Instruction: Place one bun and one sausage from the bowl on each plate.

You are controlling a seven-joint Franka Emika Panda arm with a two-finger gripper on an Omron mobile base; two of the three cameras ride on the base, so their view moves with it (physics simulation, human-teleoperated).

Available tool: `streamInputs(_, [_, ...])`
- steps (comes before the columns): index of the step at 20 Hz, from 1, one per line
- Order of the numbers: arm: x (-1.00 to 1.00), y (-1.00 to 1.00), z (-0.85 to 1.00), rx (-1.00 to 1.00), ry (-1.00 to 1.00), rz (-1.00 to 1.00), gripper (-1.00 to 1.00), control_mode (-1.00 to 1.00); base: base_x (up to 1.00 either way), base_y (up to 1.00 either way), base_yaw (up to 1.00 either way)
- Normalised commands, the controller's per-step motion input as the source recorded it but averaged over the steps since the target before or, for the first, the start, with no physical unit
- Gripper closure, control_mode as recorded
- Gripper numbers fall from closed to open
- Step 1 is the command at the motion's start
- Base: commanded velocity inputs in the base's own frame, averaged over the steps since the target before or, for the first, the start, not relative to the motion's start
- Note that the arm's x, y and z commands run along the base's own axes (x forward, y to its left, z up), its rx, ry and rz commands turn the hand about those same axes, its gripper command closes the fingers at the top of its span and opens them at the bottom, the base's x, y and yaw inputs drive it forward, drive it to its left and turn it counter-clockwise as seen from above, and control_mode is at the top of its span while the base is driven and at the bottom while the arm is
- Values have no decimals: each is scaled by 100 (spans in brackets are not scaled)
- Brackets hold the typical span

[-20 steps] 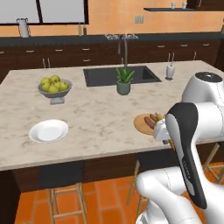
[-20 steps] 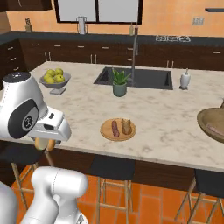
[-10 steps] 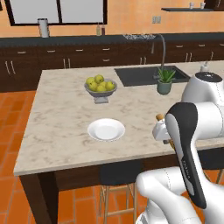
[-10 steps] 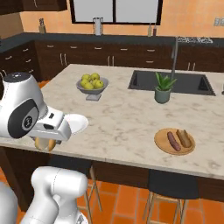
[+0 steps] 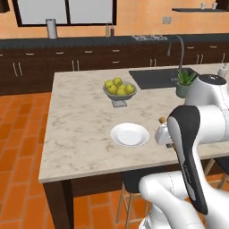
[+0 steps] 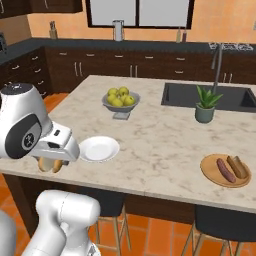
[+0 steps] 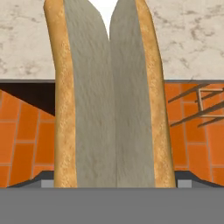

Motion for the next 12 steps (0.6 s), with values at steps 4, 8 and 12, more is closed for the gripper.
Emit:
streamInputs(4, [17, 0, 0, 0, 0, 0, 100, -100, 44, 0, 0])
streamInputs(8, [97, 0, 0, 0, 0, -2, 100, -100, 0, 0, 0])
streamInputs(12, [100, 4, -10, 0, 0, -5, 100, -100, 0, 0, 0])
